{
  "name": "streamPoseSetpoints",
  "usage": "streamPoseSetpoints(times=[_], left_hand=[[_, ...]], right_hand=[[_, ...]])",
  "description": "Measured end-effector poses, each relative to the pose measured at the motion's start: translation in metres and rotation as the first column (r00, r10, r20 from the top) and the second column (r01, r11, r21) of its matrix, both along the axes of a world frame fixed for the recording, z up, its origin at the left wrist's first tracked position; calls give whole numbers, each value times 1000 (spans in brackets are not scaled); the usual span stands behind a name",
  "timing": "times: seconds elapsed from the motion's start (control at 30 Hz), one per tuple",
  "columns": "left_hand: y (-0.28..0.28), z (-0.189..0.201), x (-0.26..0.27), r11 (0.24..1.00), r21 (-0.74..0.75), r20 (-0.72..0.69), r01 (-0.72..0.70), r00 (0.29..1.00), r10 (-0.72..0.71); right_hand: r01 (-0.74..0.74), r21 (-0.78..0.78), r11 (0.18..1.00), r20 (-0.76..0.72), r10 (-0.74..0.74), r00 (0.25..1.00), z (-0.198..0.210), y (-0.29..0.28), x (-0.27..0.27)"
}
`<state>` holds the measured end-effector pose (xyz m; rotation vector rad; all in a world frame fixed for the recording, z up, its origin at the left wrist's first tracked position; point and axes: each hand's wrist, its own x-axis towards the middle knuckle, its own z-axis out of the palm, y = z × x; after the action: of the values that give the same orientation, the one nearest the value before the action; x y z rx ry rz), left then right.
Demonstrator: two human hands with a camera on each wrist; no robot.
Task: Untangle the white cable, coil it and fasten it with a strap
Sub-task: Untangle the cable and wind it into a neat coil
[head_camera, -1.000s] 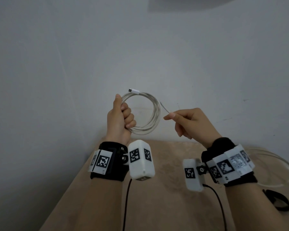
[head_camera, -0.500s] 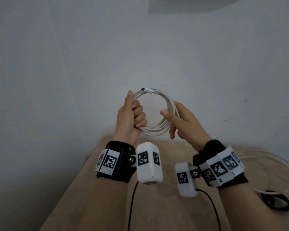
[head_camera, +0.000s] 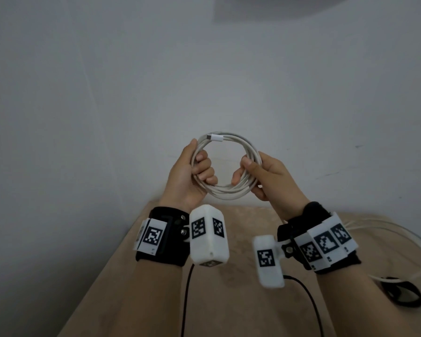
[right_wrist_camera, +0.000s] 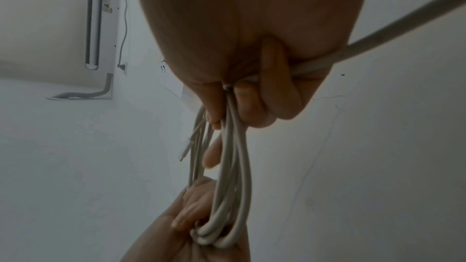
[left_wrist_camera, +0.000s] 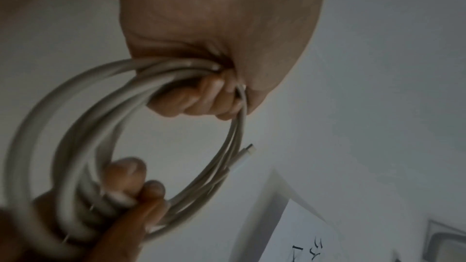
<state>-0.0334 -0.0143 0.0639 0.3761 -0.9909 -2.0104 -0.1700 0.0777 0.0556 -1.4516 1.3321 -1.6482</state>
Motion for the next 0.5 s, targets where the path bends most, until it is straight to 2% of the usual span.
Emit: streamPoseSetpoints(times=[0.1,0.23,0.5], left_hand=[[-4,-2,4,999,-41,104,18,995,-14],[-5,-5,7,992,-126,260,22,966,11],[-1,-7,13,937,-269,555,223,831,-39]], right_hand=[[11,6,1000,-69,-10,998,-2,-1,-3],[46,41,998,-253,-35,967,-5,-3,-10],[82,161,983,-531,16,848,-4,1,-19]])
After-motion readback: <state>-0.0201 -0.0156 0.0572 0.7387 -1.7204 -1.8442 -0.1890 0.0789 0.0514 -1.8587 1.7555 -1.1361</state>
